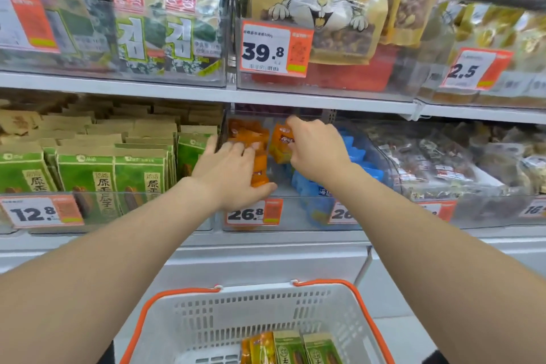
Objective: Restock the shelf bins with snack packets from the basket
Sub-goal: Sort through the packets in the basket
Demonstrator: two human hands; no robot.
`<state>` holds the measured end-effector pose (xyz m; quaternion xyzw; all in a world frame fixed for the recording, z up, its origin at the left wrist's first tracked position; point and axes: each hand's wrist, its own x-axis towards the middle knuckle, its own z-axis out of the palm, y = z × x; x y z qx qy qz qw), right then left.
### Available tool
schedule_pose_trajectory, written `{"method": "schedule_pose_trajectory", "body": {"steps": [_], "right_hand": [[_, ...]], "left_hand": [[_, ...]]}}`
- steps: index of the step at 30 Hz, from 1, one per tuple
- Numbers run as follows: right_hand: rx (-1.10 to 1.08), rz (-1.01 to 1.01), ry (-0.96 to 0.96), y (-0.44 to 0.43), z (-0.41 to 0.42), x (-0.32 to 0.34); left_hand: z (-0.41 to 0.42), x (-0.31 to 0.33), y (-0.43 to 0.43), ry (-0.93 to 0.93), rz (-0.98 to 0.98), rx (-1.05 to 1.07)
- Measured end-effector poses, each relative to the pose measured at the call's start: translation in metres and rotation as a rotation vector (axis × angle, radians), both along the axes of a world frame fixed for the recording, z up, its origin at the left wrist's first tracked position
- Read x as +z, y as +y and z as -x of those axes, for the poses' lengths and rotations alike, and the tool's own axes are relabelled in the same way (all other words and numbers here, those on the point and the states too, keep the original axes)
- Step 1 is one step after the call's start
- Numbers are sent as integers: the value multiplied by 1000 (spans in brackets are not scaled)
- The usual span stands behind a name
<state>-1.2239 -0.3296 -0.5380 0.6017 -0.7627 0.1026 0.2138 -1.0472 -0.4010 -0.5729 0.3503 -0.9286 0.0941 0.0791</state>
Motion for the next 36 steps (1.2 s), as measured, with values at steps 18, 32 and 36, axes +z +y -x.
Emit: {"method": "schedule_pose_trajectory", "body": {"steps": [18, 32, 36], "right_hand": [[-185, -398, 49, -114, 6, -17], [-119, -353, -267, -137, 28, -19], [-73, -366, -308, -137, 19, -18]], "left_hand": [[7, -14, -20, 16, 208, -19], [7, -14, -18, 38, 175, -13], [7, -13, -17, 40, 176, -10]]}}
